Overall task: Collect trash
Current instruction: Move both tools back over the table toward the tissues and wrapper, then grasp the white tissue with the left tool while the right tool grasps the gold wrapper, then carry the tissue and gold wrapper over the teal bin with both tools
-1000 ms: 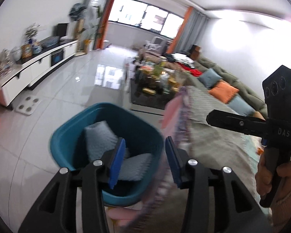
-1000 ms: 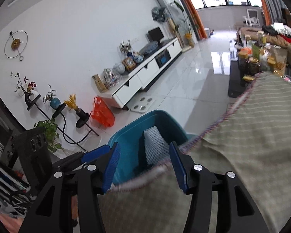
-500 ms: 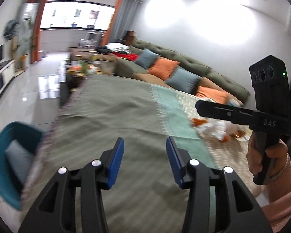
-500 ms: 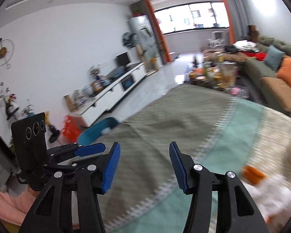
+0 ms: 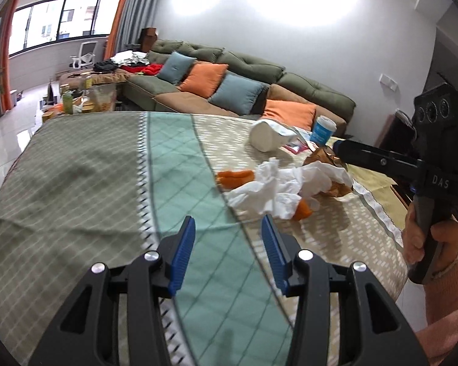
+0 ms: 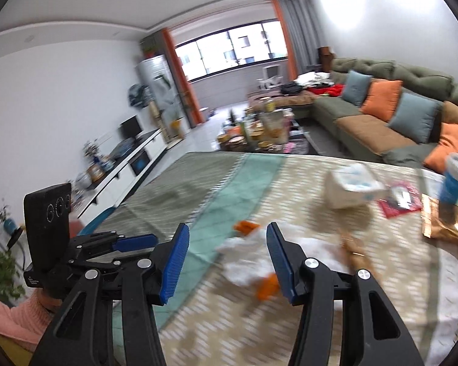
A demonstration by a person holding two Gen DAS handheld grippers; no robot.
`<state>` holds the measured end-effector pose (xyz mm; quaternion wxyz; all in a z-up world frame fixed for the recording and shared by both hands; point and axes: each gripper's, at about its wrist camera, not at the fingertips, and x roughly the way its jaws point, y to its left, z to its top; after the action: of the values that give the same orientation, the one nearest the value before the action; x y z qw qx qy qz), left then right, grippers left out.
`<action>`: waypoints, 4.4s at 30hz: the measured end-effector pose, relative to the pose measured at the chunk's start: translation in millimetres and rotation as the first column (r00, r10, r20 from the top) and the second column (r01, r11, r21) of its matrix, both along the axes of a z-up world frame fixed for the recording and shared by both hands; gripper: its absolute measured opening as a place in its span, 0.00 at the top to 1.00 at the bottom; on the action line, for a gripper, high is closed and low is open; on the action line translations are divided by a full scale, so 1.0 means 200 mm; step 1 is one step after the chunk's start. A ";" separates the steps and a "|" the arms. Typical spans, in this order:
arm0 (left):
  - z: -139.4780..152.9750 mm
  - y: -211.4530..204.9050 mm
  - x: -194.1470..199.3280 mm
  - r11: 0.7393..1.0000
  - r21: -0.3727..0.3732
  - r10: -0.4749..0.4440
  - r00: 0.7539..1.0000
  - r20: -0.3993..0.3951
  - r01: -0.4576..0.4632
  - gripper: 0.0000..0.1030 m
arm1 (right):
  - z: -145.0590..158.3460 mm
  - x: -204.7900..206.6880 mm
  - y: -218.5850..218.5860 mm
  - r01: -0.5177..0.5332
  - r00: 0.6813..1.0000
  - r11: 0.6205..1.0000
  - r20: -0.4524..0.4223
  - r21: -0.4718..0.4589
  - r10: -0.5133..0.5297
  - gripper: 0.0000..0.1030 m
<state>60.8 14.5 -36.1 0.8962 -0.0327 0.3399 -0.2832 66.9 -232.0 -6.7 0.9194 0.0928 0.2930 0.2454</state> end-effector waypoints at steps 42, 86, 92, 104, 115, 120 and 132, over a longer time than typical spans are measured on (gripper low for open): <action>-0.15 -0.41 0.31 0.987 0.077 -0.126 0.980 -0.153 0.139 0.86 | -0.30 0.02 -0.48 0.211 0.967 0.973 -0.128 -0.089 -0.221 0.81; 0.10 0.44 -0.16 0.974 -0.077 0.211 0.977 -0.031 -0.213 0.91 | -0.09 0.05 0.23 -0.203 0.979 0.976 -0.006 0.085 0.204 0.97; 0.12 0.59 -0.22 0.957 -0.095 0.275 0.961 -0.022 -0.276 0.91 | -0.06 0.08 0.42 -0.297 0.954 0.950 -0.005 0.093 0.299 0.97; 0.15 0.85 -0.33 0.901 -0.107 0.422 0.906 -0.007 -0.421 0.91 | -0.02 0.12 0.74 -0.440 0.897 0.892 -0.002 0.100 0.442 0.97; 0.17 1.12 -0.43 0.831 -0.106 0.549 0.836 -0.001 -0.546 0.91 | -0.02 0.15 1.03 -0.550 0.831 0.828 -0.030 0.114 0.556 0.97; 0.16 1.22 -0.46 0.798 -0.104 0.597 0.803 -0.005 -0.594 0.91 | -0.02 0.16 1.17 -0.587 0.803 0.802 -0.043 0.109 0.594 0.97; 0.12 1.44 -0.53 0.723 -0.095 0.685 0.728 -0.030 -0.684 0.91 | -0.02 0.18 1.45 -0.650 0.752 0.754 -0.065 0.093 0.656 0.97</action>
<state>-44.9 303.1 -12.8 0.9360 -0.1991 0.2860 0.0504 103.7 57.9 -11.5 0.7577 0.0256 0.3415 0.5555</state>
